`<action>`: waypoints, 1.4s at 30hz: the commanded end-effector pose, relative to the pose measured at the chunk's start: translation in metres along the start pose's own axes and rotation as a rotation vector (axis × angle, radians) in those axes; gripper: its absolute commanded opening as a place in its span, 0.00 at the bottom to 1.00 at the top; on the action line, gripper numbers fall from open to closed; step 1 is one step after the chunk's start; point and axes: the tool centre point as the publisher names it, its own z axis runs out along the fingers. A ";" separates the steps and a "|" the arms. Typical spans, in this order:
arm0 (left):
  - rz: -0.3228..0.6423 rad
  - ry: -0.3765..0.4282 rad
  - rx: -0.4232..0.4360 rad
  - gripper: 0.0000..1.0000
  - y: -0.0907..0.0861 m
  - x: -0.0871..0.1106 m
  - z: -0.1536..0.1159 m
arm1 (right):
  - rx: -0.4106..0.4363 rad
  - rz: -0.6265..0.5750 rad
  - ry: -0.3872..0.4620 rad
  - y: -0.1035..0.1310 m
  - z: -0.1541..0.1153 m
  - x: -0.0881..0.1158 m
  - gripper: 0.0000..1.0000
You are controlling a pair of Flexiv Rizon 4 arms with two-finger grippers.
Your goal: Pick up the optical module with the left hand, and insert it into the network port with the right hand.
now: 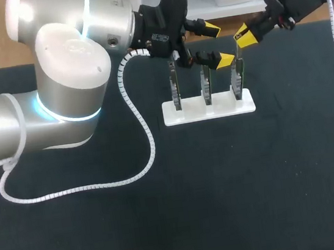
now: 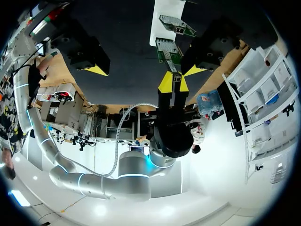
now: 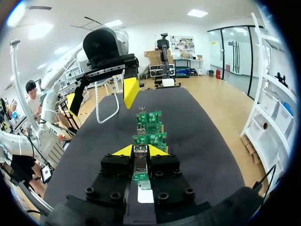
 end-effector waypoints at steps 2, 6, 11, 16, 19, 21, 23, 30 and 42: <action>-0.002 0.005 -0.003 1.00 -0.001 -0.001 0.000 | -0.006 0.005 0.000 -0.001 0.003 0.005 0.00; -0.002 0.005 -0.003 1.00 -0.001 -0.001 0.000 | -0.012 0.008 0.002 -0.001 0.005 0.006 0.00; -0.002 0.005 -0.003 1.00 -0.001 -0.001 0.000 | -0.029 -0.014 -0.006 0.001 0.005 0.001 0.41; -0.002 0.005 -0.003 1.00 -0.001 -0.001 0.000 | -0.019 -0.032 -0.007 0.001 0.003 -0.003 0.00; -0.002 0.005 -0.003 1.00 -0.001 -0.001 0.000 | -0.015 -0.032 -0.008 0.000 0.001 -0.003 0.00; -0.002 0.005 -0.003 1.00 -0.001 -0.001 0.000 | -0.013 -0.032 -0.006 0.001 0.000 -0.004 0.00; -0.002 0.005 -0.003 1.00 -0.001 -0.001 0.000 | -0.014 -0.031 -0.006 0.001 0.001 -0.002 0.00; -0.002 0.005 -0.003 1.00 -0.001 -0.001 0.000 | -0.019 -0.023 -0.002 0.003 0.004 0.000 0.00; -0.002 0.005 -0.003 1.00 -0.001 -0.001 0.000 | -0.015 -0.034 0.022 0.004 0.006 0.005 0.00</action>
